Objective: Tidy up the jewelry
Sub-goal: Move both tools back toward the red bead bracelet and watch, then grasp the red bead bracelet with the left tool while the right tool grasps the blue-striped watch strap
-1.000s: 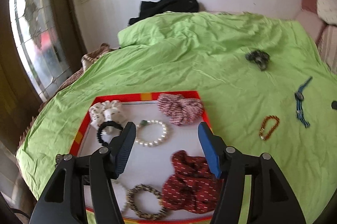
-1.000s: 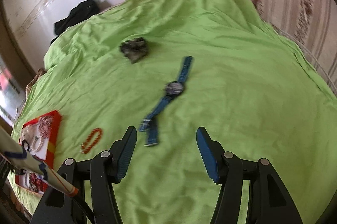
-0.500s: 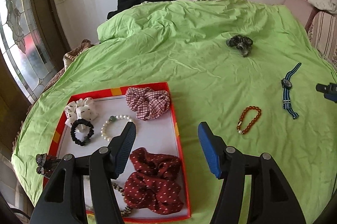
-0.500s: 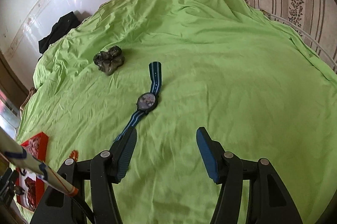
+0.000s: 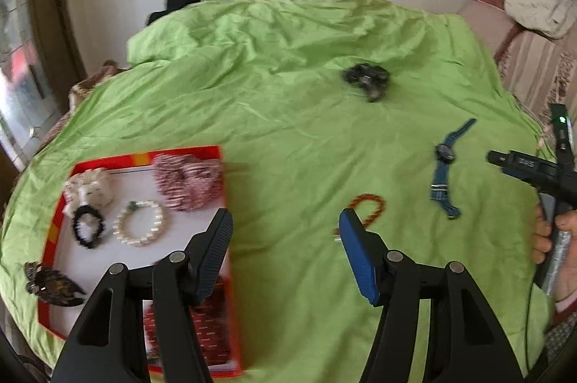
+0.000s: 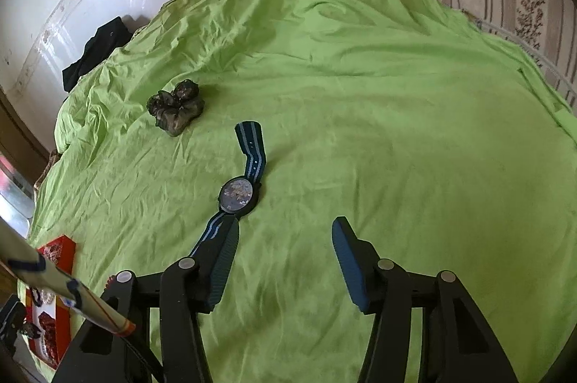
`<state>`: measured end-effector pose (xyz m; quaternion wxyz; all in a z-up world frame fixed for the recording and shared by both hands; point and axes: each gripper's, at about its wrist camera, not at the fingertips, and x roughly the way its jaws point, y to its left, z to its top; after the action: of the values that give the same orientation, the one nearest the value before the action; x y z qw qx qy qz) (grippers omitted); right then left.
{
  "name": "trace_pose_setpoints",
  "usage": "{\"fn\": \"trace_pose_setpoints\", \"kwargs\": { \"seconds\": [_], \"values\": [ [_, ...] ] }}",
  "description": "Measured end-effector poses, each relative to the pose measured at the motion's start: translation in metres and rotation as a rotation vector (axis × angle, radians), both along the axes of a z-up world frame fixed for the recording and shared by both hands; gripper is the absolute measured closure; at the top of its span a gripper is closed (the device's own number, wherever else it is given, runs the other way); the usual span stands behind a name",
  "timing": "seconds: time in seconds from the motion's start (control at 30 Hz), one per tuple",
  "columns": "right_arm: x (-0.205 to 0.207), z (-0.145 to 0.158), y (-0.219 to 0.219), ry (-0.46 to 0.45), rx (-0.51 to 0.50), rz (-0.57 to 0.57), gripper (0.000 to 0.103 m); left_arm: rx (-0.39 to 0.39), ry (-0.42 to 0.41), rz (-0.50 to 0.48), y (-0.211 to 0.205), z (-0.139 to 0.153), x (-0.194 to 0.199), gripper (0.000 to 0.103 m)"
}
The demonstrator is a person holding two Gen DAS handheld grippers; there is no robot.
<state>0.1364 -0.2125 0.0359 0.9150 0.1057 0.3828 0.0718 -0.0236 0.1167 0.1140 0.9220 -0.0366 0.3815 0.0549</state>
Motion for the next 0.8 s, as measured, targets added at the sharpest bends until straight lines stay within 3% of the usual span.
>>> {"fn": "trace_pose_setpoints", "kwargs": {
  "seconds": [0.17,0.3,0.43,0.6,0.8],
  "values": [
    [0.015,-0.014,0.008,0.063,0.074,0.072,0.052,-0.031,0.044,-0.077,-0.035,-0.019,0.030,0.043],
    [0.024,-0.025,0.027,0.094,0.075,0.122,0.052,-0.023,0.108,-0.109,-0.051,-0.049,0.060,0.043],
    [0.029,-0.031,0.041,0.115,0.096,0.157,0.052,-0.047,0.145,-0.094,-0.043,-0.066,0.075,0.055],
    [0.035,-0.042,0.057,0.136,0.082,0.187,0.052,-0.127,0.177,-0.088,-0.024,-0.080,0.087,0.055],
    [0.043,-0.048,0.066,0.117,0.065,0.175,0.051,-0.132,0.205,-0.094,-0.020,-0.095,0.095,0.055]
  ]
}}
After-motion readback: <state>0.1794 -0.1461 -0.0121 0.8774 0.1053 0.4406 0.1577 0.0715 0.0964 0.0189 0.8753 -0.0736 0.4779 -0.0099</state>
